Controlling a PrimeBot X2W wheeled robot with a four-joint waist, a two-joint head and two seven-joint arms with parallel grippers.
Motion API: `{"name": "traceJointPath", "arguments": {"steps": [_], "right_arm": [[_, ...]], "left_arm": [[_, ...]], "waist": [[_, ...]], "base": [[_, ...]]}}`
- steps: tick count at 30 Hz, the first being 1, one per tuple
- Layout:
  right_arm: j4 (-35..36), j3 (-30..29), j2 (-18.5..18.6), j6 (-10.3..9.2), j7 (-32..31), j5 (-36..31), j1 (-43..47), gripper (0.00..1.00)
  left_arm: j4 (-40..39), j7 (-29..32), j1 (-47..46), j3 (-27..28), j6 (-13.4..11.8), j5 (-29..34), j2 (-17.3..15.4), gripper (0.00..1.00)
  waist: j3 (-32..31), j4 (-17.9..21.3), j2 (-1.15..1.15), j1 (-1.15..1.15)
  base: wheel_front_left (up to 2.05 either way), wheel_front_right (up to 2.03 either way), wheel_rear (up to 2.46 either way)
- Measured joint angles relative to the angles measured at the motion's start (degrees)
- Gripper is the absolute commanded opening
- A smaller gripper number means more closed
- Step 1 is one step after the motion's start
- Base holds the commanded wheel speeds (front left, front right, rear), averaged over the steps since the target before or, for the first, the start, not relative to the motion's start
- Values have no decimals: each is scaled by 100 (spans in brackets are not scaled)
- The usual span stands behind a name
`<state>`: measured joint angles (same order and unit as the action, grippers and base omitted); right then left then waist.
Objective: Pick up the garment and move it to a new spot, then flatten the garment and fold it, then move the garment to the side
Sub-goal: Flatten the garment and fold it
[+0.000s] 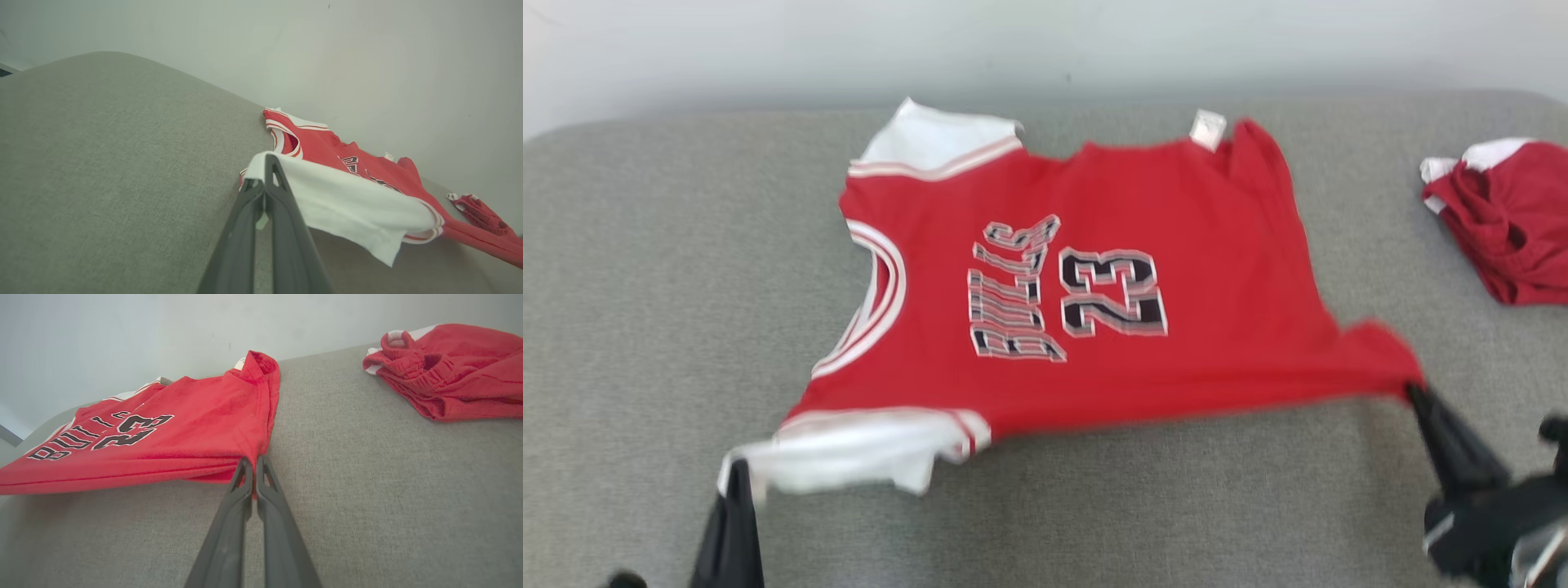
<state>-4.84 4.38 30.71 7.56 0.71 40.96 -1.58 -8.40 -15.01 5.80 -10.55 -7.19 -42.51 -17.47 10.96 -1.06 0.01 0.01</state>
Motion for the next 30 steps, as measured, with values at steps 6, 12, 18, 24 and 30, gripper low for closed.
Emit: {"name": "traceJointPath", "arguments": {"steps": [6, 12, 18, 24, 30], "right_arm": [[121, -289, -441, 0, -175, -220, 914, 0], [198, -404, -677, 0, -338, -296, 1501, 0], [417, -360, -899, 0, -432, -264, 1677, 0], [740, -294, -968, 0, -522, -92, 1524, 0], [864, -246, -987, -1, -764, 140, 1250, 0]], "left_arm": [[530, -2, 521, 213, 400, 121, 477, 0], [816, -1, 839, 347, 632, 311, 678, 0], [1000, -1, 778, 408, 829, 599, 762, 0], [890, -2, 465, 443, 982, 886, 709, 0], [901, 197, -82, 342, 1102, 1050, 426, 0]], "waist": [[-312, -70, 0, 0], [-473, -109, 0, 0], [-456, -75, -1, -2], [-512, 53, -1, -2], [-563, 206, -1, -2]], "base": [[0, 0, 0], [0, 0, 0], [0, 0, 0], [0, 0, 0], [0, 0, 0]]}}
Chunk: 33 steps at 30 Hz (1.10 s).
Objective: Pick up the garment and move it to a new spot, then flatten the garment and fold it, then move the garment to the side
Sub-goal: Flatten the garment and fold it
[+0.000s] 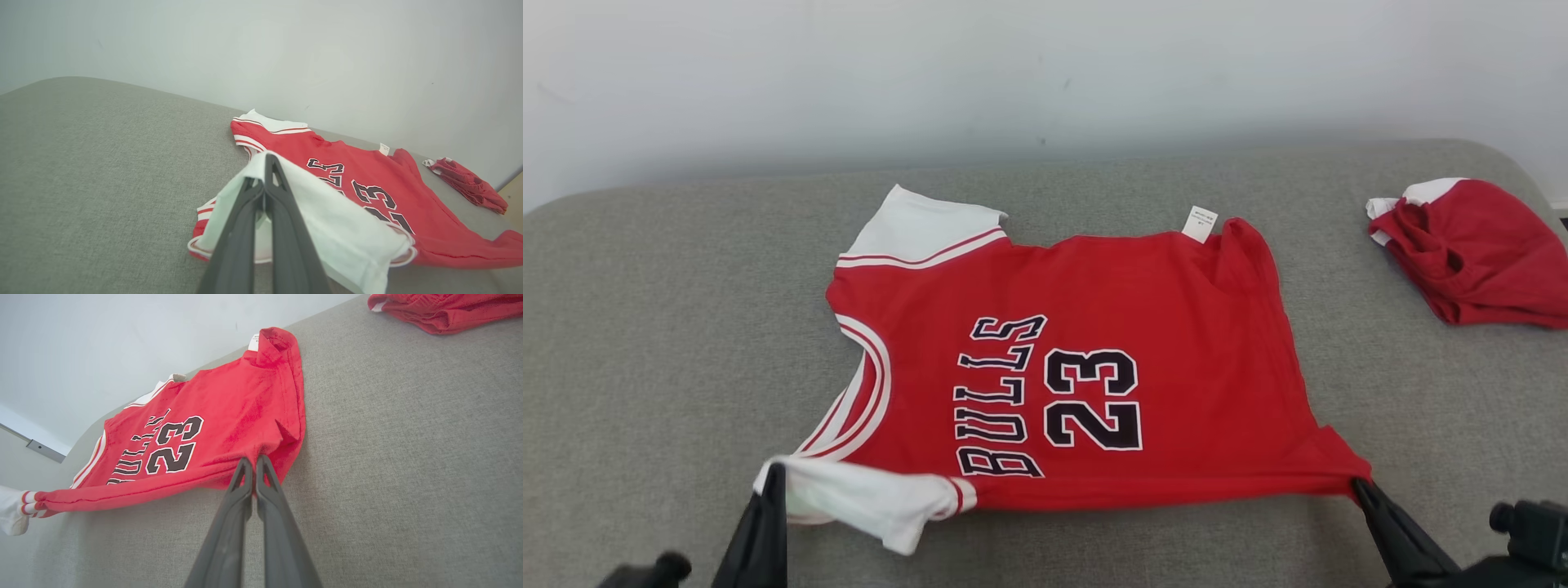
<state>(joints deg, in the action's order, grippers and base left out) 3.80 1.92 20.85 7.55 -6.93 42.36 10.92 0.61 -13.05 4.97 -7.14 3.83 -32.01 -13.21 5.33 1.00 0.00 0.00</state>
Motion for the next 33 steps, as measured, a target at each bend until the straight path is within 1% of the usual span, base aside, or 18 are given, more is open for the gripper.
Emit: {"name": "traceJointPath", "arguments": {"steps": [4, 6, 12, 17, 22, 23, 24, 25, 26, 28, 29, 33], "right_arm": [[-113, 21, -47, 0, -168, 25, -367, 0], [-210, 23, -109, 0, -245, -14, -573, 0], [-733, 100, -311, 0, -385, -277, -1272, 0], [-1269, 157, -427, 0, -276, -489, -1920, 0], [-1801, 376, -424, 0, -30, -714, -2408, 0], [-1892, 380, -426, 0, 60, -727, -2470, 28], [-1962, 402, -420, 0, 136, -744, -2515, 83], [-2031, 426, -404, 0, 197, -757, -2540, 100], [-2102, 448, -399, 0, 243, -759, -2555, 100], [-2158, 542, -318, 0, 411, -860, -2552, 100], [-2172, 546, -288, 0, 486, -854, -2545, 100], [-2193, 578, -197, 0, 697, -767, -2308, 100]], "left_arm": [[235, 200, -575, -65, 80, 20, -170, 0], [410, 315, -865, -137, 131, -13, -204, 0], [1098, 458, -1665, -265, 232, -30, -357, 0], [1683, 443, -2116, -374, 280, -33, -445, 0], [2169, 260, -2476, -547, 323, -2, -439, 0], [2260, 227, -2535, -575, 323, -1, -425, 5], [2335, 172, -2582, -611, 324, 42, -416, 33], [2398, 110, -2629, -647, 324, 98, -408, 96], [2446, 57, -2648, -657, 324, 111, -385, 100], [2502, -64, -2650, -658, 313, 197, -336, 100], [2503, -111, -2649, -617, 264, 221, -307, 100], [2373, -180, -2448, -444, 212, 266, -208, 100]], "waist": [[30, 74, 0, 0], [77, 101, 0, 0], [259, 190, -1, 0], [421, 273, 0, 0], [553, 306, 0, -1], [562, 297, -1, -1], [564, 283, -1, -1], [560, 266, -1, -1], [548, 252, -1, -1], [509, 228, -1, -1], [485, 216, 0, -1], [365, 172, -1, 0]], "base": [[0, 0, 0], [0, 0, 0], [0, 0, 0], [0, 0, 0], [0, 0, 0], [0, 0, 0], [0, 0, 0], [0, 0, 0], [0, 0, 0], [0, 0, 0], [0, 0, 0], [0, 0, 0]]}}
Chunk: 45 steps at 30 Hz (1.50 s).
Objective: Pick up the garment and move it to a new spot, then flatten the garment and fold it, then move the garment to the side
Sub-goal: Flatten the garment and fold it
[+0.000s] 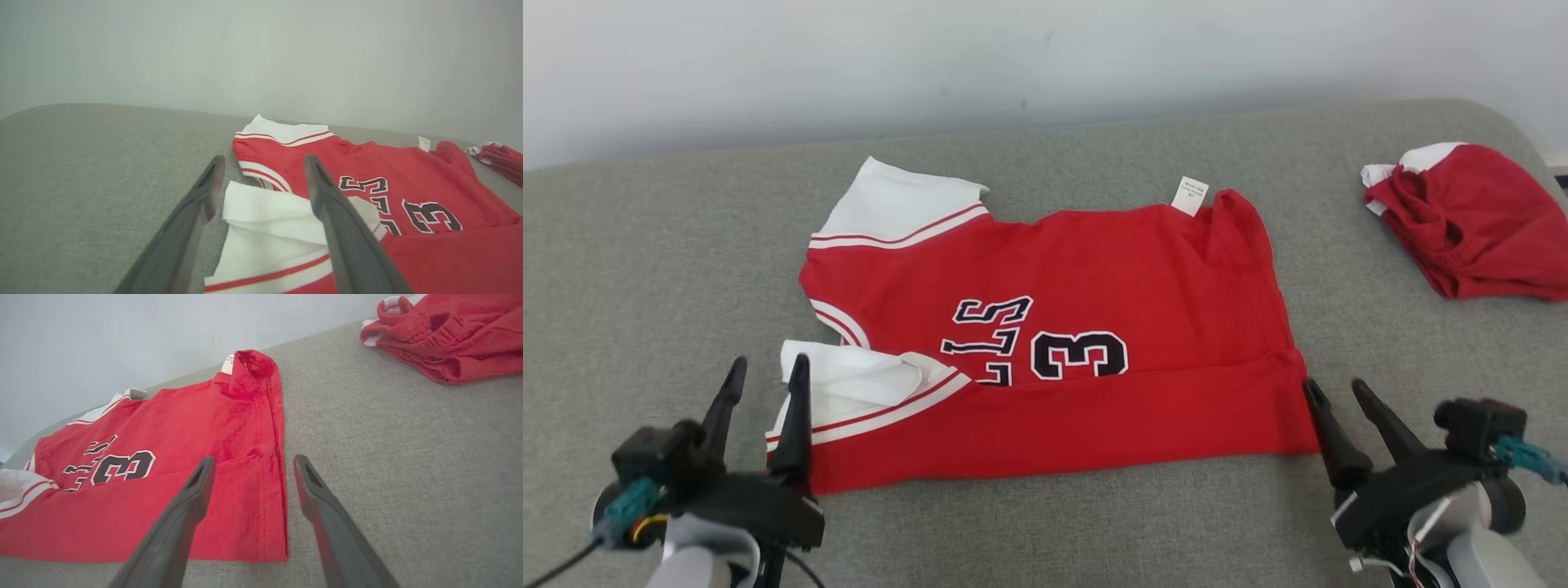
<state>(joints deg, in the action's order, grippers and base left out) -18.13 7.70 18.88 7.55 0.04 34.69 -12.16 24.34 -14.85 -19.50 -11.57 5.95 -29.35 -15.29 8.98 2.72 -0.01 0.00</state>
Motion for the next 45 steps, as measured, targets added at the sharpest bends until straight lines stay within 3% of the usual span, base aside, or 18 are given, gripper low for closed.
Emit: {"name": "traceJointPath", "arguments": {"steps": [10, 18, 26, 27, 28, 29, 30, 31, 32, 37, 45], "right_arm": [[-157, -107, 104, 0, 99, 42, 392, 100], [-564, 20, 33, 0, 185, -49, 176, 100], [-1137, 333, -107, 0, 256, -89, -203, 100], [-1187, 360, -127, 0, 278, -81, -253, 55], [-1244, 393, -144, 0, 310, -76, -303, 33], [-1288, 427, -163, 0, 328, -71, -339, 0], [-1334, 460, -178, 0, 354, -38, -367, 0], [-1388, 497, -188, 0, 361, -13, -388, 0], [-1388, 497, -188, 0, 361, -13, -388, 0], [-1553, 650, -201, 0, 503, 105, -411, 0], [-1293, 700, -35, 0, 650, 404, 106, 0]], "left_arm": [[-414, -15, 1021, 252, -101, 174, 118, 100], [120, -19, 962, 235, -188, 275, 240, 100], [975, -19, 506, 196, -63, 297, 422, 100], [1072, -19, 443, 207, -41, 297, 433, 100], [1178, -20, 380, 232, -36, 275, 452, 100], [1265, -20, 333, 233, -25, 257, 460, 48], [1341, -21, 289, 244, 5, 256, 472, 38], [1400, -21, 253, 249, 11, 254, 485, 9], [1400, -21, 253, 249, 11, 254, 485, 0], [1541, -20, 212, 326, 63, 252, 547, 0], [697, -19, 1081, 765, 58, 366, 695, 0]], "waist": [[-86, -139, 0, 1], [48, -143, 0, 0], [197, -109, 0, 0], [212, -107, 0, 0], [223, -104, 0, 0], [230, -100, 0, 0], [229, -96, 0, 0], [221, -93, 0, 0], [221, -93, 0, 0], [106, -82, 0, 0], [-259, -128, 0, 0]], "base": [[0, 0, 0], [0, 0, 0], [0, 0, 0], [0, 0, 0], [0, 0, 0], [0, 0, 0], [0, 0, 0], [0, 0, 0], [0, 0, 0], [0, 0, 0], [0, 0, 0]]}}
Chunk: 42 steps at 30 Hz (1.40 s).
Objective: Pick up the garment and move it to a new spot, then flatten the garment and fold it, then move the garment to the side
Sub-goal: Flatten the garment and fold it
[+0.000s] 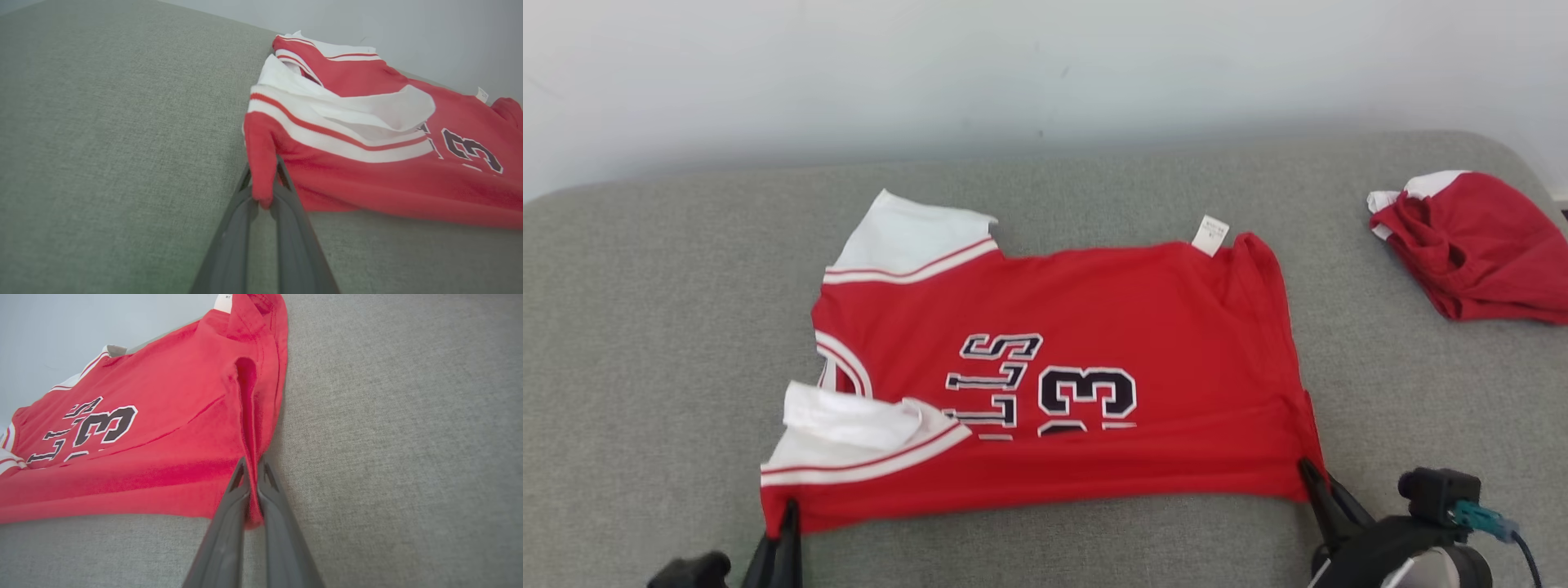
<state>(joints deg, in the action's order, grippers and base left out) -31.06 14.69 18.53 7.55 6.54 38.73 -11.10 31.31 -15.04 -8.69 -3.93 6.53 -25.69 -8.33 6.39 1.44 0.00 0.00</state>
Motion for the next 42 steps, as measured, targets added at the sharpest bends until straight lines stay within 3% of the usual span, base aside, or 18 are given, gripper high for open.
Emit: {"name": "traceJointPath", "arguments": {"steps": [10, 11, 12, 13, 26, 31, 34, 42], "right_arm": [[778, -464, 185, 1, -433, -9, 1051, 0], [811, -514, 160, 1, -522, -14, 1116, 11], [855, -555, 143, 1, -554, -67, 1172, 69], [928, -611, 112, 1, -553, -129, 1223, 100], [1975, -1255, -313, 0, 71, -959, 1340, 100], [2156, -1294, -505, 0, 510, -1403, 1333, 100], [2206, -1312, -609, 0, 673, -1670, 1330, 100], [2339, -1361, -844, 0, 821, -2171, 1405, 100]], "left_arm": [[-770, 0, 1098, 54, -156, 51, 231, 0], [-792, 1, 1138, 54, -170, 54, 242, 14], [-861, 0, 1170, 64, -208, 85, 247, 82], [-944, 1, 1190, 89, -219, 120, 247, 100], [-2579, -1, 1401, 879, -506, 1222, 360, 100], [-2842, 0, 1465, 858, -554, 1981, 210, 100], [-2903, -1, 1466, 715, -427, 2234, 81, 100], [-2895, 0, 1552, 915, -281, 2007, 84, 100]], "waist": [[-275, -176, 0, 0], [-285, -185, 0, 0], [-299, -190, 0, 0], [-315, -194, 0, 0], [-555, -188, 1, 0], [-635, -171, 1, 0], [-664, -166, 0, 0], [-724, -187, 1, 0]], "base": [[0, 0, 0], [0, 0, 0], [0, 0, 0], [0, 0, 0], [0, 0, 0], [0, 0, 0], [0, 0, 0], [0, 0, 0]]}}
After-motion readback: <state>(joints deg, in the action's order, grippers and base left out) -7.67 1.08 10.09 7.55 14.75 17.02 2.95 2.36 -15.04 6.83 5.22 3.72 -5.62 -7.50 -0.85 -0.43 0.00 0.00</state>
